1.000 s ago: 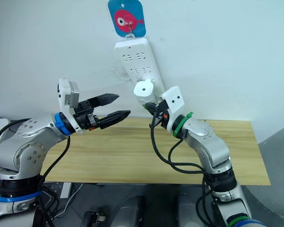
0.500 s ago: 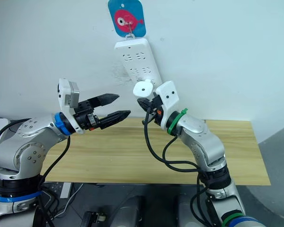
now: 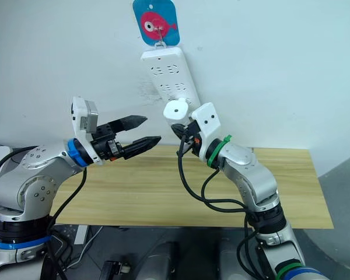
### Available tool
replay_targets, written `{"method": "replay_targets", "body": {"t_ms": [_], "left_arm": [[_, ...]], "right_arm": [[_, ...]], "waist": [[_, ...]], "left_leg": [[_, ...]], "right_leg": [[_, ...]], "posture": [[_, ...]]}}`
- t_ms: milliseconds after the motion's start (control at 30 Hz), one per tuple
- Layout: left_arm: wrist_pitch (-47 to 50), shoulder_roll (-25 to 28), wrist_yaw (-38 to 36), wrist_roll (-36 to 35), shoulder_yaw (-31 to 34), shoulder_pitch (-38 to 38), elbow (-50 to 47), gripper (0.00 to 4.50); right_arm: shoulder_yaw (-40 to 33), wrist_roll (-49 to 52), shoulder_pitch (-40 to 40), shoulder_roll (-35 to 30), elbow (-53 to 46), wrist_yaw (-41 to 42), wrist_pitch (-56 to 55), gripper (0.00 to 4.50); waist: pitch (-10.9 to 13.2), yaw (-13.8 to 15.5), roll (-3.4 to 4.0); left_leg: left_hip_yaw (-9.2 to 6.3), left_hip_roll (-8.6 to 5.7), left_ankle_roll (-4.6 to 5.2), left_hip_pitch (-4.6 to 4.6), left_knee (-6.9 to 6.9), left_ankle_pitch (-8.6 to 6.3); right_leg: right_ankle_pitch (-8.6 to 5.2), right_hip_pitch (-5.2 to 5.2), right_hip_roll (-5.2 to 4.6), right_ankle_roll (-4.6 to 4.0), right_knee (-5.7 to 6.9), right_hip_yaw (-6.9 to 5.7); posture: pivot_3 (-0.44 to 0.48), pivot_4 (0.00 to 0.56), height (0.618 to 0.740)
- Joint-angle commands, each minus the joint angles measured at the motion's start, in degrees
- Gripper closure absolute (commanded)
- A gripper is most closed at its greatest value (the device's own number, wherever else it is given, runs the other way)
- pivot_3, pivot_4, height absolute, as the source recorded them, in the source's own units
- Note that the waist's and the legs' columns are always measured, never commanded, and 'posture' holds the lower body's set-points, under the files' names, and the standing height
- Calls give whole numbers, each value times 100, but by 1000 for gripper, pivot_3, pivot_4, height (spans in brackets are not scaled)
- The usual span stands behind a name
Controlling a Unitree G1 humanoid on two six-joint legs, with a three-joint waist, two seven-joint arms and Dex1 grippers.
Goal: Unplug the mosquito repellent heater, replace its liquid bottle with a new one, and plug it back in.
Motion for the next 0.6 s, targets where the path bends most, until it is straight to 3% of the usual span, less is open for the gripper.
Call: {"method": "replay_targets", "body": {"t_ms": [33,600], "left_arm": [[-119,36,-52,-58,-6,-121,-86,0],[-112,12,-55,-43,-17,-124,-99,0]], "right_arm": [[32,-48,-18,-12,-143,10,-156,4486],[-298,-300,71,-232,-38,-188,-302,4486]], "waist": [[0,0,0],[0,5,0]], "left_leg": [[0,0,0,0,-1,0],[0,0,-1,0,-4,1]], "right_leg": [[0,0,0,0,0,0],[0,-1,-1,0,-3,-1]], "posture": [[90,221,740],[81,222,740]]}}
